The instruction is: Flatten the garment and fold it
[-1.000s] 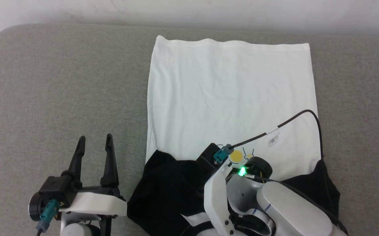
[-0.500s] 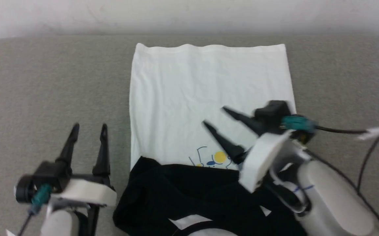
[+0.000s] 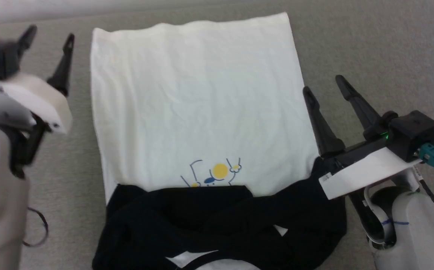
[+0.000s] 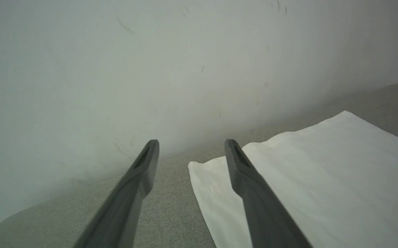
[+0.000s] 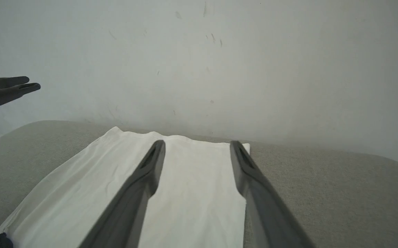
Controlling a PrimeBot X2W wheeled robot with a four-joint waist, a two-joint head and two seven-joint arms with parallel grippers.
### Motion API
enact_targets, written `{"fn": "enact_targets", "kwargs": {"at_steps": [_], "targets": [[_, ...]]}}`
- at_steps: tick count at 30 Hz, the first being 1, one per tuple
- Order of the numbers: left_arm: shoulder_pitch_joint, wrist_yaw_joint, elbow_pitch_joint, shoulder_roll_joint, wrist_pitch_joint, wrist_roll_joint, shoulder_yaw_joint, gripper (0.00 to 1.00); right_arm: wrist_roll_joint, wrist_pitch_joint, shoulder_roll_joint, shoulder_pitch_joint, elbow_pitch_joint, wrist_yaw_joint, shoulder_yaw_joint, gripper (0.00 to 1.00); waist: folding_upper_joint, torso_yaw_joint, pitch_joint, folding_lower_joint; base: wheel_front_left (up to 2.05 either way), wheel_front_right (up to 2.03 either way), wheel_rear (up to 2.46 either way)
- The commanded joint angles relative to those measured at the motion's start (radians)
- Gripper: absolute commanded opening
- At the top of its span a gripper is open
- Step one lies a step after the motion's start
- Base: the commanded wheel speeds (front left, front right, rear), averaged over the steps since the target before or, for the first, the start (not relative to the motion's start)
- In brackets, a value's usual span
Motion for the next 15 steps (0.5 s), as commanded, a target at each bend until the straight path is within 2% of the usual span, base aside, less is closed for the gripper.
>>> {"fn": "enact_targets", "kwargs": {"at_steps": [1, 3, 7, 15], "targets": [[-0.069, -0.005, 0.022, 0.037, 0.069, -0.029, -0.018, 1.0, 0.001, -0.009, 0.007, 0.014, -0.014, -0.001, -0.011, 1.0, -0.0001, -0.108, 0.121, -0.0001, 0.0, 0.0, 0.0], [-0.138, -0.007, 0.045, 0.073, 0.154, -0.061, -0.03, 1.0, 0.006, -0.013, 0.01, 0.016, -0.024, -0.001, -0.019, 1.0, -0.0001, -0.129, 0.155, -0.0001, 0.0, 0.0, 0.0], [-0.271, 0.0, 0.104, 0.098, 0.311, -0.118, -0.018, 1.0, 0.031, -0.022, 0.012, 0.021, -0.045, -0.001, -0.032, 1.0, -0.0001, -0.149, 0.214, -0.0001, 0.0, 0.0, 0.0], [-0.426, 0.094, 0.153, 0.158, 0.56, -0.121, 0.018, 1.0, 0.072, -0.049, 0.012, -0.001, -0.069, -0.001, -0.014, 1.0, -0.0001, -0.196, 0.312, -0.0001, 0.0, 0.0, 0.0]]}}
